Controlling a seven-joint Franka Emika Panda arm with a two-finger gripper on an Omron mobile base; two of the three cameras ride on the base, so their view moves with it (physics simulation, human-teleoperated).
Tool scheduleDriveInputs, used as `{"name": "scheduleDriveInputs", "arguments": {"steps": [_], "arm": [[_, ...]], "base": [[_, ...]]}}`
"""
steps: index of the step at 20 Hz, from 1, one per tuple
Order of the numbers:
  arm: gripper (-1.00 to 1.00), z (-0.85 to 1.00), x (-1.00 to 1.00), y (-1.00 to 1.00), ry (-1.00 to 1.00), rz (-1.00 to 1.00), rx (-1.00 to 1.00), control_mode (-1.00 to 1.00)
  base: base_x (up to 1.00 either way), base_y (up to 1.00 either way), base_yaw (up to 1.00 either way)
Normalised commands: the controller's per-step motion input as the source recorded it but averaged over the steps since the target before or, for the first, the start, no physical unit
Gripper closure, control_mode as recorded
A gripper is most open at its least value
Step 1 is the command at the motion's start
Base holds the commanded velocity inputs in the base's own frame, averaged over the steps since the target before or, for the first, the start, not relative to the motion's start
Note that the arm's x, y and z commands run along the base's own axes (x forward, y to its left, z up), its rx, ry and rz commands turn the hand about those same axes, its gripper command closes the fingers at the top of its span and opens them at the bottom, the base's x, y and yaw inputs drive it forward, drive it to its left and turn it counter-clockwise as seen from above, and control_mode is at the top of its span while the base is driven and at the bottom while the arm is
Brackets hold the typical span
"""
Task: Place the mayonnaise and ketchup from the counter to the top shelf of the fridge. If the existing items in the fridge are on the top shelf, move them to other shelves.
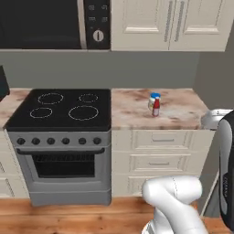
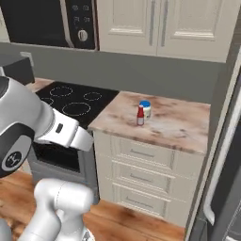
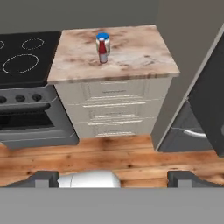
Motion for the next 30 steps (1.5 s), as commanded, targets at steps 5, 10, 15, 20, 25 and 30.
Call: {"name": "scheduleDriveInputs", "arguments": {"steps": [5,10,15,20,25,30], "arm": [[-1.0,0.0,0.0,0.0,0.0,0.0,0.0,1.0],[-1.0,0.0,0.0,0.0,0.0,0.0,0.0,1.0],[-1.0,-0.14,0.36,-0.06,0.1,-0.04,0.0,-1.0],[-1.0,-0.77,1.0,-0.21,0.16,-0.11,0.09,-1.0],[-1.0,-0.95,0.99,-0.4,0.2,-0.11,0.09,-1.0],[-1.0,-1.0,0.92,-0.46,0.23,-0.06,0.05,-1.0]], "base": [[0.96,0.29,-0.01],[0.8,-0.03,-0.03],[0.48,-0.11,-0.05],[0.0,0.0,0.0],[0.0,0.0,0.0],[0.0,0.0,0.0]]}}
